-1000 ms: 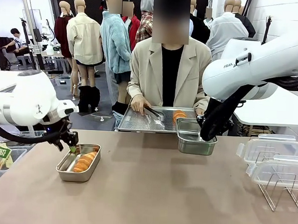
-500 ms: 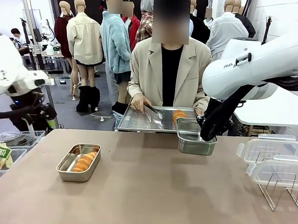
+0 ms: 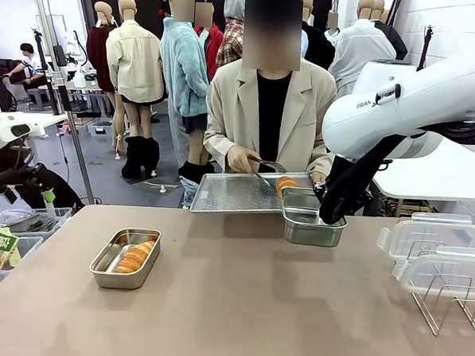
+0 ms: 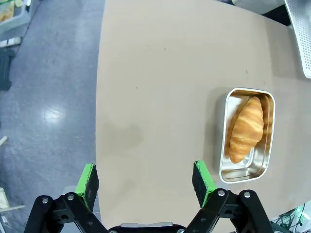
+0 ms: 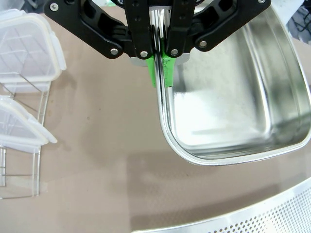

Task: Place the bread in airtight containers.
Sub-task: Once an object is inside an Airtight Container , place the container in the center of the table.

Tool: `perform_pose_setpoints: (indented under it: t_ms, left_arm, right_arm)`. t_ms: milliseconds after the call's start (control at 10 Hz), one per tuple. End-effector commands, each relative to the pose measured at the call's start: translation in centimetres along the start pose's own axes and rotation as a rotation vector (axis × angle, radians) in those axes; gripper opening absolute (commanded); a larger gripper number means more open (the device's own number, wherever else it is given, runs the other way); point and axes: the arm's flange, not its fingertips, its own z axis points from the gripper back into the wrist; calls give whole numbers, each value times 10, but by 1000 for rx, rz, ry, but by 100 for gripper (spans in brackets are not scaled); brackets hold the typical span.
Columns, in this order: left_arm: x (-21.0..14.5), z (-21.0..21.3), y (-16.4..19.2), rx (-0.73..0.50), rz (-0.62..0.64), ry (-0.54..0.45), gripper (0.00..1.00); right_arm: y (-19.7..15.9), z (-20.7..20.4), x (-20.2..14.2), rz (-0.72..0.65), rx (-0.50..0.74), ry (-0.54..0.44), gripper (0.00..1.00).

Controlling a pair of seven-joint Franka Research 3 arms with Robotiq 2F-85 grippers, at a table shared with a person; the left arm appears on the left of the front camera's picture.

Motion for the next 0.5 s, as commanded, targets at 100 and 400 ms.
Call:
perform_pose_setpoints:
  t_ms: [100, 400]
  left_arm:
    - [3, 4, -1, 8, -9, -5, 100]
    - [3, 4, -1, 8, -9, -5, 100]
  right_arm:
    - [0, 0, -3, -3, 16, -22, 0]
    - [0, 0, -3, -3, 16, -22, 0]
